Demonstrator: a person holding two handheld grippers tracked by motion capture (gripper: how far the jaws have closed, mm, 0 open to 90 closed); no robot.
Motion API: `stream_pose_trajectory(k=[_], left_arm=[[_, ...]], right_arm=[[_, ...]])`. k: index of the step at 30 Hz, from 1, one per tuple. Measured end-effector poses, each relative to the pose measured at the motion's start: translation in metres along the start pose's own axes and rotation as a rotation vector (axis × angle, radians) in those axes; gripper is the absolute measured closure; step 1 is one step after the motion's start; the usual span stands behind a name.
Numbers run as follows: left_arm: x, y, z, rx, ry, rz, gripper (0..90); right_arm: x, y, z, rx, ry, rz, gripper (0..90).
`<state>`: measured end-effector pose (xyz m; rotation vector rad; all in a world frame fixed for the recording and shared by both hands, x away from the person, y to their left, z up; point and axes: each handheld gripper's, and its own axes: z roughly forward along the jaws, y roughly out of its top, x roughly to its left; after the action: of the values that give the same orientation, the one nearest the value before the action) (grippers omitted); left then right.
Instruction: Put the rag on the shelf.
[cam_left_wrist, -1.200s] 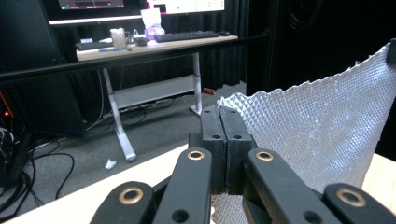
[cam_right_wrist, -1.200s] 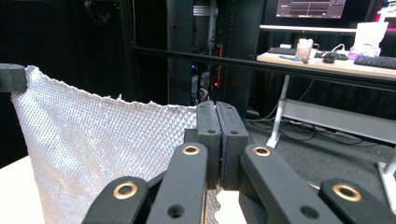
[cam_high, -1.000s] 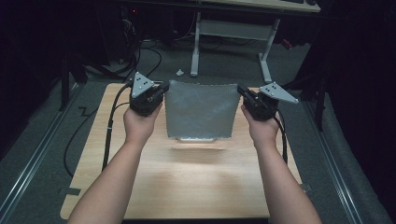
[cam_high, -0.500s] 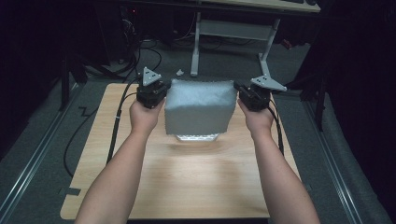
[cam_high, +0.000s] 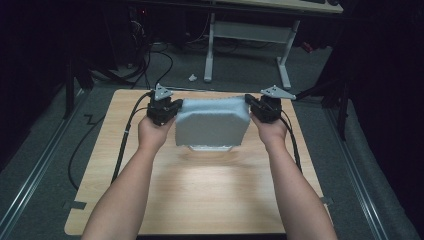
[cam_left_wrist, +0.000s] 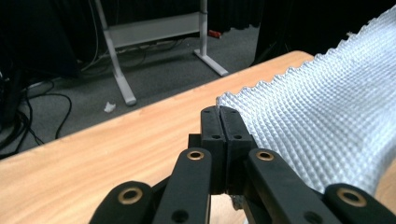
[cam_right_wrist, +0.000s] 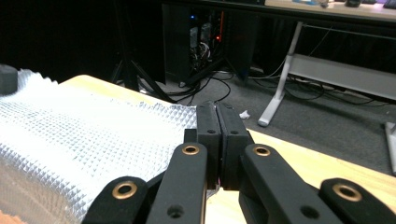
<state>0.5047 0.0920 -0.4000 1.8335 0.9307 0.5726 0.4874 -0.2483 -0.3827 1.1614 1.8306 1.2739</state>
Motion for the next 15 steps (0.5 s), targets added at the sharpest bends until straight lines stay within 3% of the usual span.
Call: stream_pose_trajectory(k=[15], left_arm=[[-0.007, -0.030, 0.002, 0.039, -0.069, -0.024, 89.3]], right_arm=[[0.003, -0.029, 0.002, 0.037, 0.020, 0.030, 90.0]])
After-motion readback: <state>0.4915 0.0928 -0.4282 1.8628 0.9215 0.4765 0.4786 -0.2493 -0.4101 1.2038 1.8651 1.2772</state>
